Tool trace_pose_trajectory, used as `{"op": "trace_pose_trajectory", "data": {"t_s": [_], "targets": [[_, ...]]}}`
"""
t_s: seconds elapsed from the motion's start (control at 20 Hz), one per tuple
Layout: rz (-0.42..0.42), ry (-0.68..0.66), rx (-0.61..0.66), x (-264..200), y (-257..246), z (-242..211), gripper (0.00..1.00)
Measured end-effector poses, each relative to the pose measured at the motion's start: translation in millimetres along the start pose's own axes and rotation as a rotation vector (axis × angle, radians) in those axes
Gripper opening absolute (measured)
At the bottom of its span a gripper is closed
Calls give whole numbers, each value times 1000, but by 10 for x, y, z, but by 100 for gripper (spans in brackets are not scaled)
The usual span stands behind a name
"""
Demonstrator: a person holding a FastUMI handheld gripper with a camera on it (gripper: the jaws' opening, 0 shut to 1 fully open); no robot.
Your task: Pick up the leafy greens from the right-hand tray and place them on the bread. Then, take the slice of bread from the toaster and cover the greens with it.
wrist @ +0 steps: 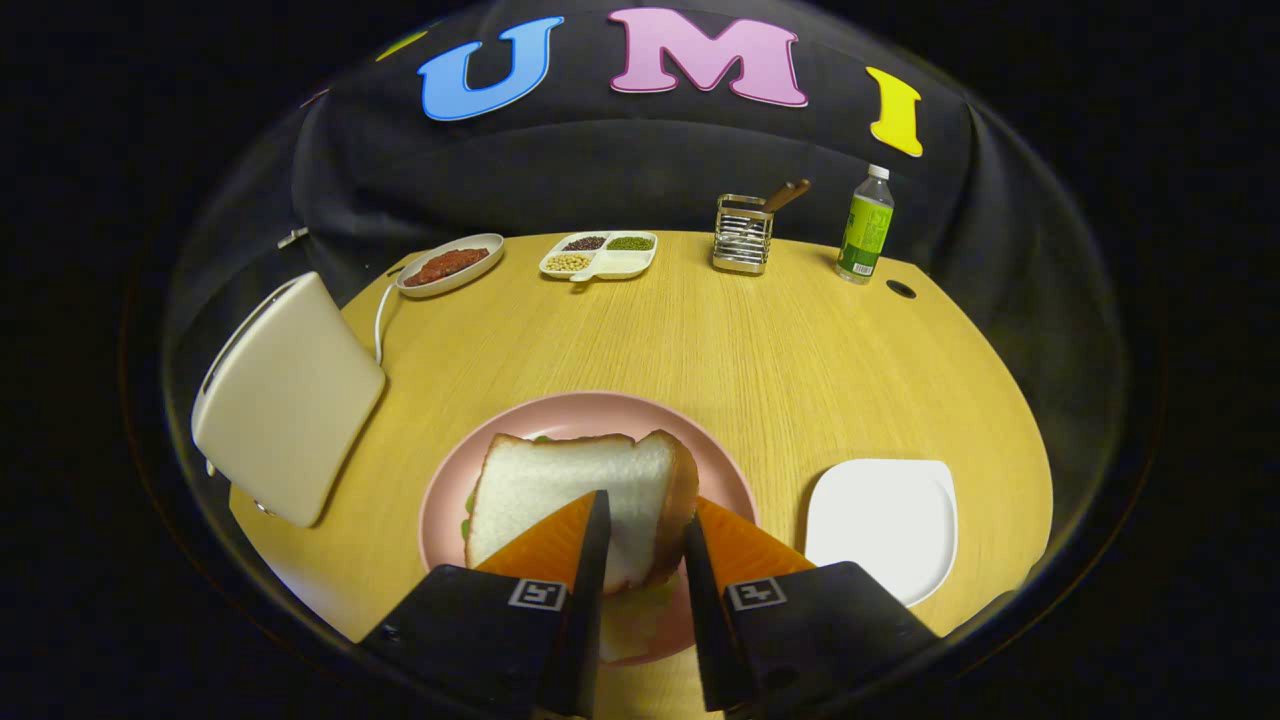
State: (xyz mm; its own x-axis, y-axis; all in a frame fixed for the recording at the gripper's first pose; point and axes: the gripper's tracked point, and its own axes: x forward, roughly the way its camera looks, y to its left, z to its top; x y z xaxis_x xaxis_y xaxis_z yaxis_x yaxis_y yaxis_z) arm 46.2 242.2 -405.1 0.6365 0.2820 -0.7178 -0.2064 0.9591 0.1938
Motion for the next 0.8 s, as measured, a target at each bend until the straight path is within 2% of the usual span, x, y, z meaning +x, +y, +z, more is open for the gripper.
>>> {"op": "trace_pose_trajectory", "data": {"t_s": [0.15,0.3,0.4,0.6,0.8], "targets": [[-52,-5,-64,35,-110,-19,64],[-73,-22,-127,22,-156,30,78],[-79,-32,-125,-25,-196,78,89],[-56,-60,-82,-179,-218,187,99],[-11,-149,-54,-533,-244,491,99]]}}
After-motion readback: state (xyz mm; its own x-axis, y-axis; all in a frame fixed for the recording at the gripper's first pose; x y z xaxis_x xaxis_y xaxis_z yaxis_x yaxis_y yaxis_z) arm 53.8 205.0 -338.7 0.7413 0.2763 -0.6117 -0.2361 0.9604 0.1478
